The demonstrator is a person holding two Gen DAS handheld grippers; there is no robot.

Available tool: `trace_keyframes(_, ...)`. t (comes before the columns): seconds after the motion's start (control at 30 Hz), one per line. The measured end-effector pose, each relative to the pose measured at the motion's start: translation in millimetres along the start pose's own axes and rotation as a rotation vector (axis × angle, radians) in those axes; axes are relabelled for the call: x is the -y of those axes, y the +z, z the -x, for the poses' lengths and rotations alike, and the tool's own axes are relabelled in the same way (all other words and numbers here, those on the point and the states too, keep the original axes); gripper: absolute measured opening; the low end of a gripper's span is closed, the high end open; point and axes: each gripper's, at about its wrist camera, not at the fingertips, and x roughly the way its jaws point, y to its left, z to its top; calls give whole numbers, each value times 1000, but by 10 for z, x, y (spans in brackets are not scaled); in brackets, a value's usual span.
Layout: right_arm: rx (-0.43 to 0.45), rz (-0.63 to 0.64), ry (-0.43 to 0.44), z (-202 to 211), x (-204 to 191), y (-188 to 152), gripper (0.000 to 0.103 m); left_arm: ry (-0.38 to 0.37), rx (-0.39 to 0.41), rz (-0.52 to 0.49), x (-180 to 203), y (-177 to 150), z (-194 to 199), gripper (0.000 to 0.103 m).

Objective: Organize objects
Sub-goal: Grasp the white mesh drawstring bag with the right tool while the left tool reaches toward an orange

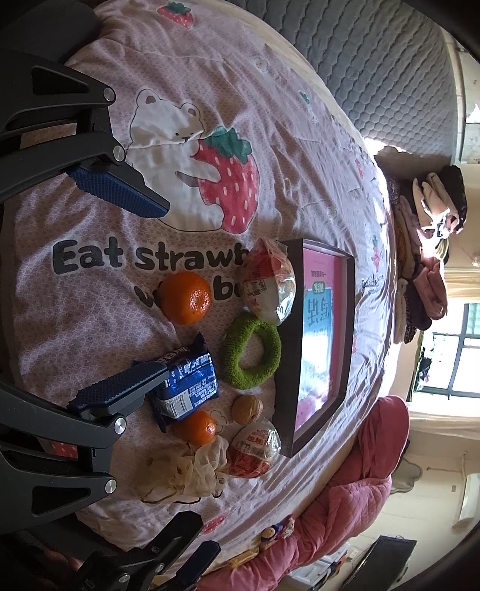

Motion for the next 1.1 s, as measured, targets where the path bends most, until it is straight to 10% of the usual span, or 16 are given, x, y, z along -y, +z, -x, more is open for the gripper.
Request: trace_keyframes(1.1,-192,-16,31,-684,225,-250,83,-11,-63,-6,-104,22,-524,81)
